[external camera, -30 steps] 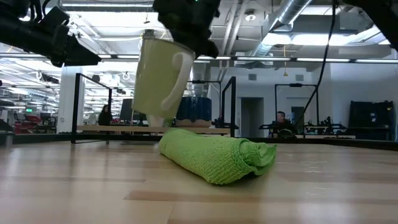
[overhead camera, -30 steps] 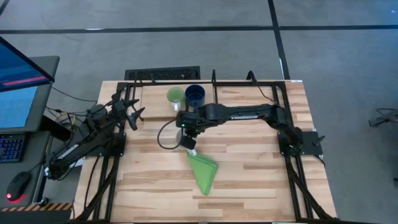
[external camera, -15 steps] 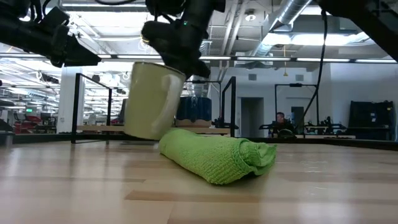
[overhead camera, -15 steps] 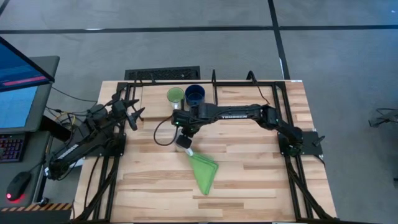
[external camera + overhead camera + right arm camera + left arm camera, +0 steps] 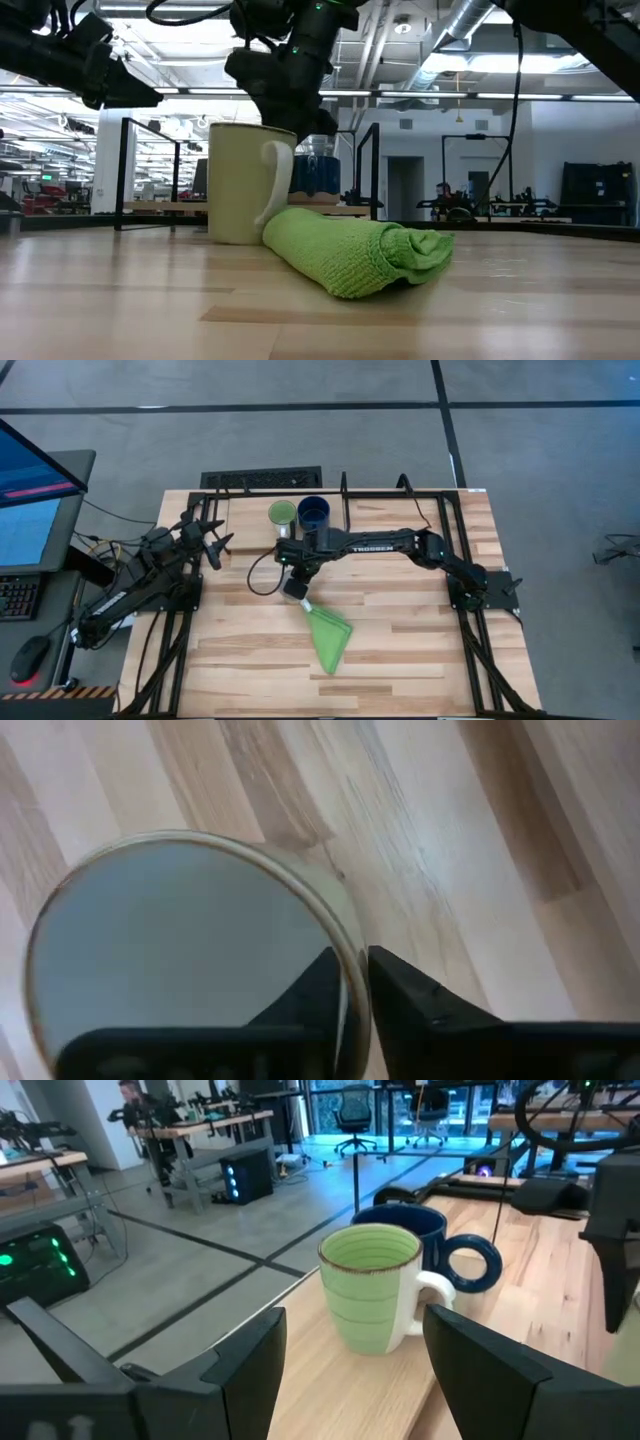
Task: Stack small to large cups/mugs on shelf
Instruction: Move the white mug to the center of the table, then put the white mug on the shelf
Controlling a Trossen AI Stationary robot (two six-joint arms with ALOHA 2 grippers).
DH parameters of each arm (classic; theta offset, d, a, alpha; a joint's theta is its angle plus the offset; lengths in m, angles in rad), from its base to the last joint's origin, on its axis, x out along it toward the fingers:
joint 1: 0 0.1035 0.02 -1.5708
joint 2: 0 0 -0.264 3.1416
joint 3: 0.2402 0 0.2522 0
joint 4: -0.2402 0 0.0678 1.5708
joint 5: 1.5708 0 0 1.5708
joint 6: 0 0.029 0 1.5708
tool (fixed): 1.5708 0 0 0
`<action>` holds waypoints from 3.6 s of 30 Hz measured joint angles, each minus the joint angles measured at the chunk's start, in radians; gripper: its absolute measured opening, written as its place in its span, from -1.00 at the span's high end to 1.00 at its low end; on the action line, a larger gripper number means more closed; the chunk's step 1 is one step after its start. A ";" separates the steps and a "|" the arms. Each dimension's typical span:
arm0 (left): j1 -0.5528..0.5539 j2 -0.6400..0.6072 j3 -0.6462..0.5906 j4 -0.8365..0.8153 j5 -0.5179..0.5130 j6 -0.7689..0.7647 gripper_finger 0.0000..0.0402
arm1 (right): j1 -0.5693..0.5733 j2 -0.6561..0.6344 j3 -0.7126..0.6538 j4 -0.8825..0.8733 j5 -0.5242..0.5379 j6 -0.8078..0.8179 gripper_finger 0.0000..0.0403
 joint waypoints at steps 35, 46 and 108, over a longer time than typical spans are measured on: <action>0.000 0.000 0.000 -0.005 -0.002 0.004 -0.14 | 0.022 -0.032 0.186 -0.167 0.008 -0.154 -0.32; -0.001 0.004 0.000 -0.003 0.000 0.002 -0.14 | 0.040 -0.273 0.167 -0.133 0.288 -0.265 -0.32; -0.002 0.014 0.000 0.006 0.002 -0.004 -0.14 | -0.512 -2.088 -1.888 1.109 0.077 -0.531 -0.32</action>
